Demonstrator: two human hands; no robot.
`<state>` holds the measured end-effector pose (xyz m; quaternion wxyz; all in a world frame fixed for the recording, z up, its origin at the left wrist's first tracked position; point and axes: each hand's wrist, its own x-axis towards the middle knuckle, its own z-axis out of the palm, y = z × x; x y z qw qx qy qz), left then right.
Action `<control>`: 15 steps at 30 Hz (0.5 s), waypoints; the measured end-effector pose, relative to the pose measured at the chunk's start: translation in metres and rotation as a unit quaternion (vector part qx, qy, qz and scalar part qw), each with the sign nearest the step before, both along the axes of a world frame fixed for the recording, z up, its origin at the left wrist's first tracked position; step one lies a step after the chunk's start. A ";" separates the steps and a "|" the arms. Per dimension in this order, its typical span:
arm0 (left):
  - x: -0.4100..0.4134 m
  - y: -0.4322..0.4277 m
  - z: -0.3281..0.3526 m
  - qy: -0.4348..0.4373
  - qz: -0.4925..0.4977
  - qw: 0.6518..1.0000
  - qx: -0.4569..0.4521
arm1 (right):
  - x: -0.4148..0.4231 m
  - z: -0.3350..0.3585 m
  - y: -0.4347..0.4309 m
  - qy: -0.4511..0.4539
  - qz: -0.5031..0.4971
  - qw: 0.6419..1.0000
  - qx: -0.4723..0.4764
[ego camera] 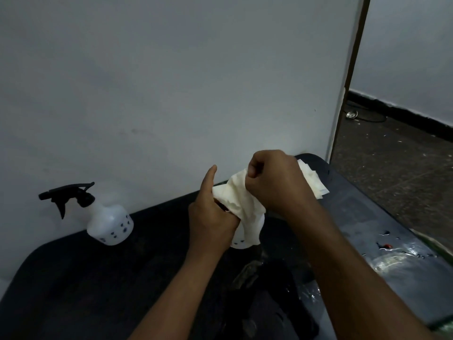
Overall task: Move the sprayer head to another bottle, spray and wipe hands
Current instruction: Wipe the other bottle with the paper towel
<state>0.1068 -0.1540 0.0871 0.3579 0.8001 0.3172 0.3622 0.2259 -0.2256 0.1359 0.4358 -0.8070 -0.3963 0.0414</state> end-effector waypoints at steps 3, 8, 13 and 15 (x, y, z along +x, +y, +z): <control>0.001 -0.002 0.000 -0.012 -0.014 1.000 -0.003 | 0.002 0.007 -0.005 0.067 0.064 0.995 -0.028; 0.004 0.000 -0.001 -0.023 -0.045 0.999 -0.007 | 0.004 0.015 -0.015 -0.005 0.211 0.964 -0.159; 0.001 -0.004 0.000 -0.014 -0.057 0.998 -0.008 | 0.002 0.014 -0.014 -0.053 0.212 0.959 -0.179; 0.002 -0.006 0.002 -0.013 -0.054 0.998 -0.008 | 0.004 0.014 -0.014 -0.041 0.192 0.966 -0.169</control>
